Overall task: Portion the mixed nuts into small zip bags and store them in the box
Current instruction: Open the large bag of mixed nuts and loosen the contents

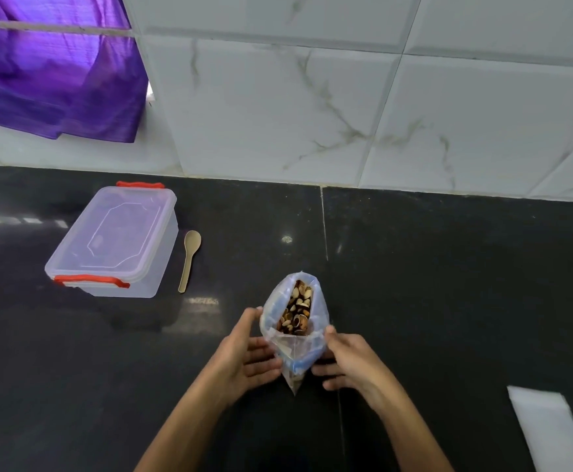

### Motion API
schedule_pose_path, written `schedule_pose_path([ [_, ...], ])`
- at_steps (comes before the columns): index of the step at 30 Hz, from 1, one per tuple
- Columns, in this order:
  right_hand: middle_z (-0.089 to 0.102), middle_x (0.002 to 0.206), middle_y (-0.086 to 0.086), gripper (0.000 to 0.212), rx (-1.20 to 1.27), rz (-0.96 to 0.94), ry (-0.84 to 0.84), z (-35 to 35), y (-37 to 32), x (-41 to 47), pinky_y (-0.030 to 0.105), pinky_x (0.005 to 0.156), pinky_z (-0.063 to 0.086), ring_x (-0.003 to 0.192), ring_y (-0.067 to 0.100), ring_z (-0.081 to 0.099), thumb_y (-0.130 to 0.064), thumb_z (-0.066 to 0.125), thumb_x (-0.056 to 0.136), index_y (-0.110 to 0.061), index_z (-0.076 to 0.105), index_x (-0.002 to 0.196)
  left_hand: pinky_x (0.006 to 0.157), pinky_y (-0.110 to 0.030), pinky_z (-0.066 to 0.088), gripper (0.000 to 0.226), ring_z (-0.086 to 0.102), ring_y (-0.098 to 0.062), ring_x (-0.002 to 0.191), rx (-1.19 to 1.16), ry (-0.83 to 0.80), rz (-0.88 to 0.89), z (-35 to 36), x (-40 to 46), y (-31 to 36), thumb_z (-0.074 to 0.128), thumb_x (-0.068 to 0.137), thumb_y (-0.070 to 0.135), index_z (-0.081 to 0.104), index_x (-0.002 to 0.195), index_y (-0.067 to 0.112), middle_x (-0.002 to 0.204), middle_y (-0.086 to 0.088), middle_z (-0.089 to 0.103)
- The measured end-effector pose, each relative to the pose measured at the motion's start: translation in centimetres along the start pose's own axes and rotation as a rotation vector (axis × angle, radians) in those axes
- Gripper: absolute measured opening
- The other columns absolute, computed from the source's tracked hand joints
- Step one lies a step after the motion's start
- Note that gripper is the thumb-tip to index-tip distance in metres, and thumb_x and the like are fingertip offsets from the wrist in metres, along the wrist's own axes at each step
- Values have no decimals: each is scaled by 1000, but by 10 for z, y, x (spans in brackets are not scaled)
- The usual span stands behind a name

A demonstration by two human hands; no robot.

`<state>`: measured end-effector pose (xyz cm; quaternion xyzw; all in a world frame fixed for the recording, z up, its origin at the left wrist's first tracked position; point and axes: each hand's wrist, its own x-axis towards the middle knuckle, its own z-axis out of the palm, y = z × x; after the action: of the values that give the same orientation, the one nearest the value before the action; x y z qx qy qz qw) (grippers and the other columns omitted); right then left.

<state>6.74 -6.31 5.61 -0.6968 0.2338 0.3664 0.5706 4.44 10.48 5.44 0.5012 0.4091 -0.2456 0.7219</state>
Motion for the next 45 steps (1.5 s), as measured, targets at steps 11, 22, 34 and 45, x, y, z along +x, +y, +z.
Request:
schedule_pose_path([
  [11, 71, 85, 4, 22, -78, -109, 38, 12, 2, -9, 17, 46, 47, 58, 5, 64, -33, 60, 91, -12, 67, 93, 55, -23, 56, 10, 67, -17, 72, 317, 62, 150, 8, -2, 6, 60, 91, 9, 63, 84, 2, 81, -13, 69],
  [22, 72, 82, 5, 16, 317, -34, -97, 18, 10, -6, 21, 50, 52, 64, 9, 69, -19, 50, 97, -12, 64, 101, 56, -28, 31, 36, 43, -13, 50, -293, -189, -54, 18, -2, -16, 32, 98, 27, 62, 95, 7, 59, -6, 59],
  [34, 73, 94, 14, 16, 461, -38, -154, 16, 22, 1, 34, 83, 55, 89, 22, 68, 2, 56, 89, 2, 67, 101, 52, -25, 30, 36, 38, -17, 57, 170, 35, 30, 28, 1, -30, 33, 82, -15, 59, 94, 7, 75, -12, 52],
  [45, 64, 115, 19, 38, 535, -41, -327, 19, 24, -2, 34, 82, 52, 106, 27, 60, 16, 32, 92, -5, 56, 112, 65, -28, 53, 13, 63, -20, 78, 451, 39, 255, 21, 1, -37, 59, 87, 0, 64, 97, 5, 85, -12, 66],
])
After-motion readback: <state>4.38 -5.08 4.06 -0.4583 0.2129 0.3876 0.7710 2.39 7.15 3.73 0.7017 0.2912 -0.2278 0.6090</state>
